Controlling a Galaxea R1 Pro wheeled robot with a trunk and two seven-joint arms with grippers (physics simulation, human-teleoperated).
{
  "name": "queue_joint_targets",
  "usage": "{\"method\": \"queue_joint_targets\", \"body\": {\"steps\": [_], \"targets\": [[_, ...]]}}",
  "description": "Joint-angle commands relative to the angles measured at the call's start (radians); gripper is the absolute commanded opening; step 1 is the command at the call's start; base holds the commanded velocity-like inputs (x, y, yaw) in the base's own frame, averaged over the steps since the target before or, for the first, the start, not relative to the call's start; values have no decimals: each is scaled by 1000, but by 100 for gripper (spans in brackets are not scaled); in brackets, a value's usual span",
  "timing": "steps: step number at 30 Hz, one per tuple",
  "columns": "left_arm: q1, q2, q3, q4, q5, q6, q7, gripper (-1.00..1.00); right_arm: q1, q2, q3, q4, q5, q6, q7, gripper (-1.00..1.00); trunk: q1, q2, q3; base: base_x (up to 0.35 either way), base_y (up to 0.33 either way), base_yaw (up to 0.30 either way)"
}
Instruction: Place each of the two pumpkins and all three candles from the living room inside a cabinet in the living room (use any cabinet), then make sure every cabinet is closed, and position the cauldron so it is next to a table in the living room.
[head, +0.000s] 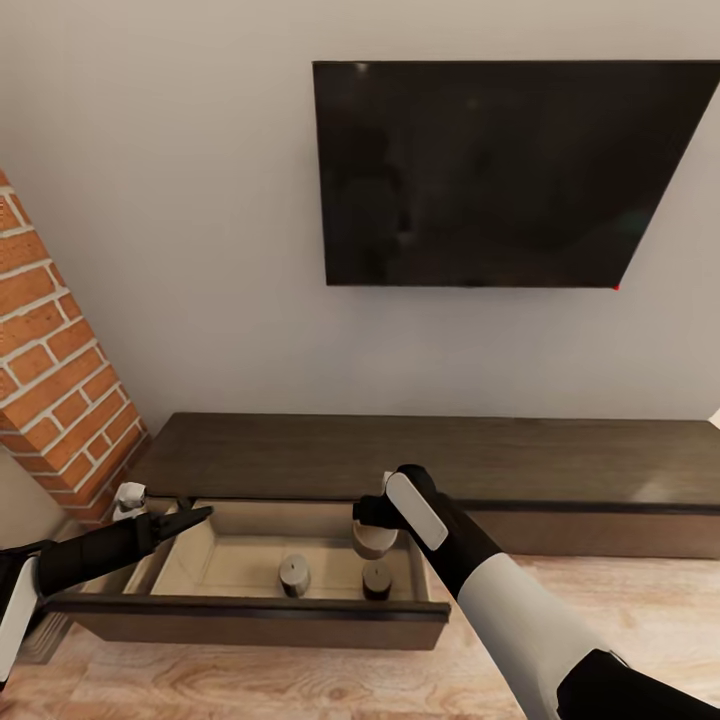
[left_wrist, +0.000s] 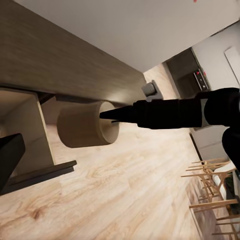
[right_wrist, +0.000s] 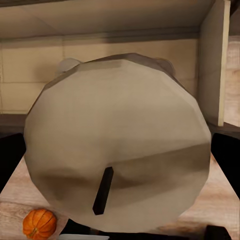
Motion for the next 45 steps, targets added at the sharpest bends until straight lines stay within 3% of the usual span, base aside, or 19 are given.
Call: {"method": "queue_joint_targets", "body": {"steps": [1, 16, 22, 45], "targets": [[0, 0, 0, 0, 0, 0, 0, 100, 0, 0, 0, 0, 0, -1, 0, -100, 0, 0, 0, 105, -12, 142], [0, -7, -1, 0, -9, 0, 1, 100, 2, 0, 2, 0, 0, -3, 28, -100, 0, 0, 0, 73, -68, 108], [0, -9, 0, 0, -14, 0, 1, 100, 1, 0, 43, 0, 0, -4, 59, -100, 0, 0, 0, 43, -45, 4], [0, -9, 0, 0, -16, 0, 2, 100, 1, 0, 51, 0, -2, -1, 61, -100, 0, 0, 0, 83, -1, 0]]}}
